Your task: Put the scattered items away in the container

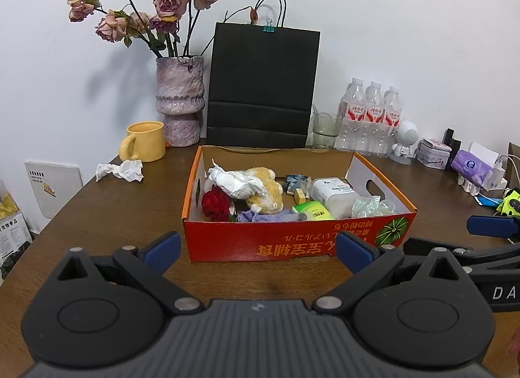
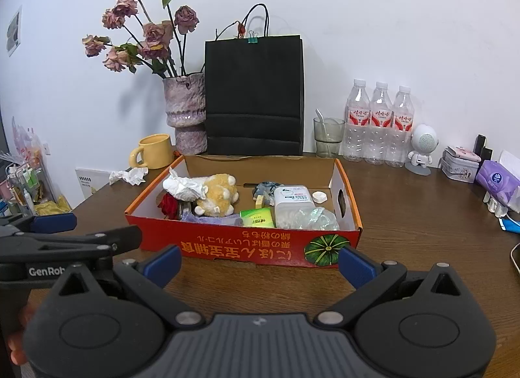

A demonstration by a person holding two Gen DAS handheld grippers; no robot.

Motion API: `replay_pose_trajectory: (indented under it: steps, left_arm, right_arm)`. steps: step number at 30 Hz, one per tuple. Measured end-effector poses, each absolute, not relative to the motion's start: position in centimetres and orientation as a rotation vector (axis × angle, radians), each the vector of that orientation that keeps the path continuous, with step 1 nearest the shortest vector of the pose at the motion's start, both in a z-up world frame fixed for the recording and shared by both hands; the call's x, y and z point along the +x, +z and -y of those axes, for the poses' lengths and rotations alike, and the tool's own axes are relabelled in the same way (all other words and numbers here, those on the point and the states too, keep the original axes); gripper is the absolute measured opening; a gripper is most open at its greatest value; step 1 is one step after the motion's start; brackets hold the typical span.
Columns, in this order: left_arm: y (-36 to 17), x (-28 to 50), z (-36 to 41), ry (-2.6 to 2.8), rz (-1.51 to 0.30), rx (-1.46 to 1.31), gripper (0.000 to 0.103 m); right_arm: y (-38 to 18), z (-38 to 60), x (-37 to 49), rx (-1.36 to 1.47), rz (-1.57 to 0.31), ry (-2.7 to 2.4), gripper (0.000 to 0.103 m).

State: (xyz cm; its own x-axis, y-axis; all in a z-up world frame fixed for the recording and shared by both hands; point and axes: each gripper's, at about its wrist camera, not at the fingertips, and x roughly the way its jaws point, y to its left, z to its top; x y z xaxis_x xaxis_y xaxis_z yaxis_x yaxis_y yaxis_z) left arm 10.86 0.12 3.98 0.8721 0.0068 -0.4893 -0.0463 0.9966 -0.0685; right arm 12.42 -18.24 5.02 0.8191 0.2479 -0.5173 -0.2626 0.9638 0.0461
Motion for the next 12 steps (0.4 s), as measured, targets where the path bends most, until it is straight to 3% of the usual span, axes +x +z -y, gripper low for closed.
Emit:
replay_pose_trajectory:
  steps: [12]
  left_arm:
    - [3.92, 10.55, 0.16, 0.044, -0.472, -0.067, 0.103]
  right_arm:
    - [4.81, 18.19, 12.42, -0.026, -0.549, 0.274, 0.103]
